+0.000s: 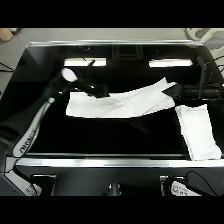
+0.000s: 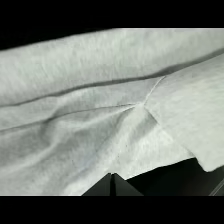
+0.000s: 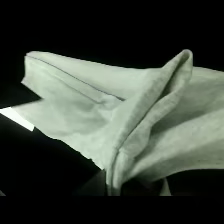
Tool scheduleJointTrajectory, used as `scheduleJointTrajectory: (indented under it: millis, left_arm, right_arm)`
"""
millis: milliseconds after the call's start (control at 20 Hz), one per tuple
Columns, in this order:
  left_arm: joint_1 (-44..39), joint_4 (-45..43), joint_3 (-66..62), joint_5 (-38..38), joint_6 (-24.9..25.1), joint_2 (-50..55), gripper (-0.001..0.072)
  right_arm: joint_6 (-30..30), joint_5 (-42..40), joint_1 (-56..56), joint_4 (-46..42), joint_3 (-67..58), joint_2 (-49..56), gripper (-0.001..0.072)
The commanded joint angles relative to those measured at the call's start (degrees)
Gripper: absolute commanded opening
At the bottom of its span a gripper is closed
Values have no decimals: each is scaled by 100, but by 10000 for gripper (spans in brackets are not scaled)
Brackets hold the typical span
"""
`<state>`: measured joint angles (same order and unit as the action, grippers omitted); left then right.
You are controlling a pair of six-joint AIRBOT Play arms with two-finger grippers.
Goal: Fold the shirts.
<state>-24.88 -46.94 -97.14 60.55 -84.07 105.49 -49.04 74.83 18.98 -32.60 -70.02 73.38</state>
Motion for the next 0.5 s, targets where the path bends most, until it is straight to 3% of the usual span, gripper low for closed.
scheduleJointTrajectory:
  millis: [0,250,450]
  left_arm:
    - [-743,1005,-2,-667,-103,640,39]
    - [-1272,2603,-2,-1019,-96,1191,38]
    - [-1419,3123,-4,-1215,463,1270,36]
  right_arm:
    - [-393,291,4,181,-4,-1084,20]
    - [-756,378,4,214,-4,-1897,20]
    - [-820,291,4,118,-2,-1829,20]
